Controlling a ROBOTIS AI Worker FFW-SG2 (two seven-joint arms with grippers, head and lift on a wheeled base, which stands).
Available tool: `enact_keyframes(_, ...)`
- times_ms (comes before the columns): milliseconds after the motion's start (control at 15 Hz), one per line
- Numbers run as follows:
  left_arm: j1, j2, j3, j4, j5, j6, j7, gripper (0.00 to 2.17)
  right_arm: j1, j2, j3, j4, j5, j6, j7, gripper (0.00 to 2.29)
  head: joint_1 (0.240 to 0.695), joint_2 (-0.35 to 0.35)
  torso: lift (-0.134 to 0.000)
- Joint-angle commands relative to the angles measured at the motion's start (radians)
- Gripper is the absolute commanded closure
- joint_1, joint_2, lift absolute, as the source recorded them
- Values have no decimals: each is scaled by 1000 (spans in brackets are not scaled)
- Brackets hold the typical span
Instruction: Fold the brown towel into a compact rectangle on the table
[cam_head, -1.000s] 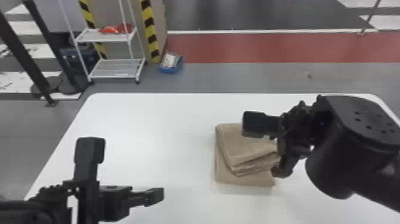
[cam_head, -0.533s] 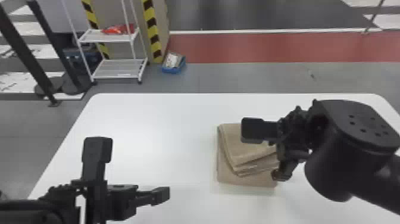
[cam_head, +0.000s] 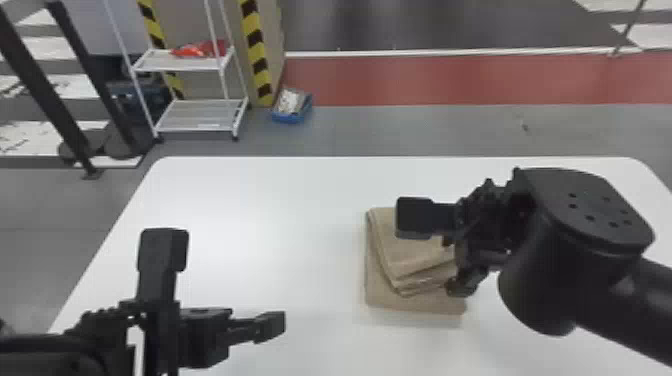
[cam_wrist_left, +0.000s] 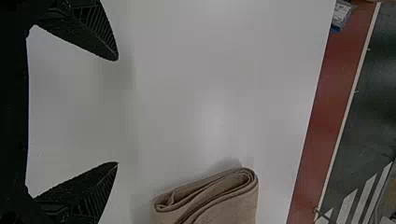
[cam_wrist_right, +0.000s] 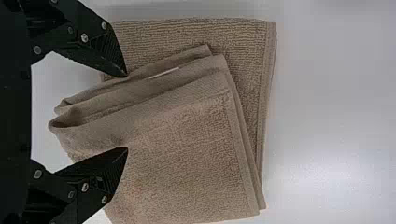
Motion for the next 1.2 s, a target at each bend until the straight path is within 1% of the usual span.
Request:
enact_keyframes(0,0,0,4,0,0,0,-3,87,0,14,0,8,6,2,4,508,695,78,-124)
enact_keyframes(133,0,0,7,2,0,0,-7,87,0,18,0,16,8,5,6,596,695,86,-124)
enact_keyframes(200,0,0,7,2,0,0,-7,87,0,18,-1,16,8,5,4,596,695,87,-124)
enact_keyframes(267,0,0,7,0,0,0,-7,87,0,18,-6,14,8,5,7,711,695,88,-124)
enact_keyframes(333,0,0,6,0,0,0,-7,87,0,18,-11,14,8,5,9,765,695,88,-124)
enact_keyframes(467,0,0,1,-11,0,0,-7,87,0,18,-14,11,6,8,15,768,695,88,-124)
enact_keyframes(533,3,0,-4,-15,2,0,-7,87,3,18,-21,8,4,5,18,913,695,86,-124)
enact_keyframes(600,6,0,-10,-20,3,0,-6,87,7,18,-35,7,0,2,21,1146,695,85,-124)
enact_keyframes(800,22,-2,-53,-41,12,0,5,87,12,17,-49,0,-6,-1,32,1177,695,75,-124)
enact_keyframes(867,22,-2,-67,-43,11,0,5,87,14,17,-49,-1,-9,8,36,1153,695,68,-124)
enact_keyframes(933,22,-2,-74,-43,9,-3,8,87,18,17,-51,-9,-11,39,33,718,695,61,-124)
enact_keyframes(1000,22,-2,-76,-41,9,-3,10,87,21,17,-57,-23,-14,54,33,380,695,53,-124)
enact_keyframes(1133,23,0,-74,-45,5,-3,8,87,20,15,-64,-33,-35,57,36,373,695,42,-124)
